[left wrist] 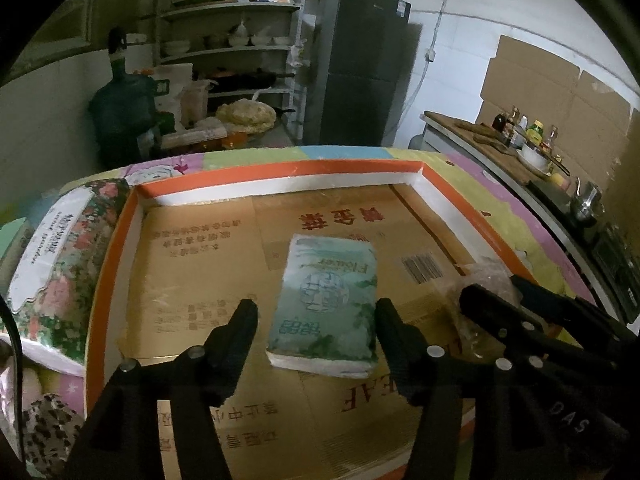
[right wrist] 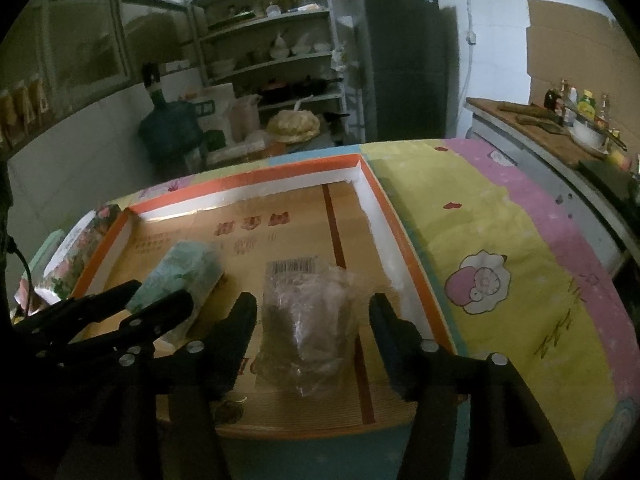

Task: Organize soft objects
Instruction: 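Lower and release the tissue pack with the left tool while the right tool releases the bag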

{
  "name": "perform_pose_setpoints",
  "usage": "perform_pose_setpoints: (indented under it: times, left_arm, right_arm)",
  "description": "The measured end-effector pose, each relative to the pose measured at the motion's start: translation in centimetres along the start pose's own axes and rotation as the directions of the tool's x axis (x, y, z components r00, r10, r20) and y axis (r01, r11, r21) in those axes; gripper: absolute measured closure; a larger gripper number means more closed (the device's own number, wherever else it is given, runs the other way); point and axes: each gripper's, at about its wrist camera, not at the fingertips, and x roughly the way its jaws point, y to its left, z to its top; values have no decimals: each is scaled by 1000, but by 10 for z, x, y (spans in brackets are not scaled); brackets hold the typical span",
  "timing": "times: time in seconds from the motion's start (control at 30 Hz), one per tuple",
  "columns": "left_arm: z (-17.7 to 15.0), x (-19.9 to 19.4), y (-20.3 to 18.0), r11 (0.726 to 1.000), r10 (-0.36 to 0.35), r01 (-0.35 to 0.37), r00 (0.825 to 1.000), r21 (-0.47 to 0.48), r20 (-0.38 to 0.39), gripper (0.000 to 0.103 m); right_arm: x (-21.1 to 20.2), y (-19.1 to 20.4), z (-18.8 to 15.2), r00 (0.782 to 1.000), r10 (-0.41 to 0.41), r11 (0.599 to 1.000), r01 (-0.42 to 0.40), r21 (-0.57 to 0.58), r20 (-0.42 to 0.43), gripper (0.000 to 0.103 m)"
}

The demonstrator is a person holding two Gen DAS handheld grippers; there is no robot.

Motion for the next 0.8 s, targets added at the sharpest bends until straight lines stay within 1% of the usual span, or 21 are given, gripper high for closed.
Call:
perform_pose_setpoints:
  times: [0.27,0.47,0.6,0.8]
  left_arm:
    - [3,-12,2,1000,10,-10,1000,-3,28,34]
    - [3,-28,7,1000,10,-9,998,-6,67,28]
    - [3,-41,10,1000,18,-19,995,7,95,27]
    - [2,-60,8,997,58,-64,987,38,147,26]
  right_arm:
    - [-12,2,1,1000,1,1000,-1,9,29,38]
    - [-28,5,2,997,0,1000,-2,21,73,30]
    - [-38,8,2,995,6,1000,-8,19,97,29]
    - [-50,15,1,993,18,1000,-20,22,117,28]
